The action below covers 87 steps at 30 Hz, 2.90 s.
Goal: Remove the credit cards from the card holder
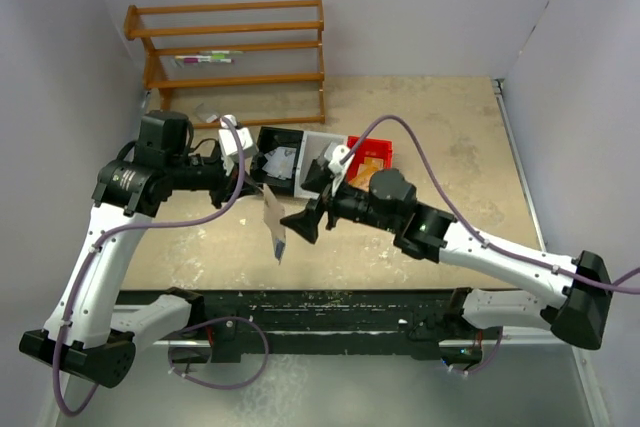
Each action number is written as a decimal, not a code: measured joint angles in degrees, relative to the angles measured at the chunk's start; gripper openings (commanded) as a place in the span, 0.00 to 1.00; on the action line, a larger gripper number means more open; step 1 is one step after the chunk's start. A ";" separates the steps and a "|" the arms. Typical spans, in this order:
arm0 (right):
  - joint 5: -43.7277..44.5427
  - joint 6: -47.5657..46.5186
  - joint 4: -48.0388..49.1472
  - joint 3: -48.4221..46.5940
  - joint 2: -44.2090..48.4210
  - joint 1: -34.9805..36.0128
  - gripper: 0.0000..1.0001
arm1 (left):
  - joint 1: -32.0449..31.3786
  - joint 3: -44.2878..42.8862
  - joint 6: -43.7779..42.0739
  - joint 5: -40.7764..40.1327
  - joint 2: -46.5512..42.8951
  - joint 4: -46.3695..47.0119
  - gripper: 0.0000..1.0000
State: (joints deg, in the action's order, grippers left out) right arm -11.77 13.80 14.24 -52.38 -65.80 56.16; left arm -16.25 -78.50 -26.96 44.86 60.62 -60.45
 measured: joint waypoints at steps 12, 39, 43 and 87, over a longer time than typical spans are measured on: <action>19.58 -6.54 7.96 0.96 -8.17 14.32 0.99 | 0.00 -0.92 4.59 -2.27 1.25 2.51 0.00; 35.28 -8.39 8.52 -7.32 -19.32 14.29 0.21 | 0.00 -2.73 5.38 -2.75 1.22 1.64 0.00; 36.61 -8.72 9.27 -5.55 -17.64 14.29 0.00 | 0.00 -2.73 5.38 -3.13 1.22 1.64 0.02; -43.98 5.42 -4.92 -17.33 -17.49 -6.49 0.65 | 1.16 6.34 9.18 16.59 -0.92 0.26 0.00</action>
State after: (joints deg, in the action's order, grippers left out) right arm -55.75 19.22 9.32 -69.71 -83.29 49.67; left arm -15.09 -72.16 -17.78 61.45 59.70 -60.18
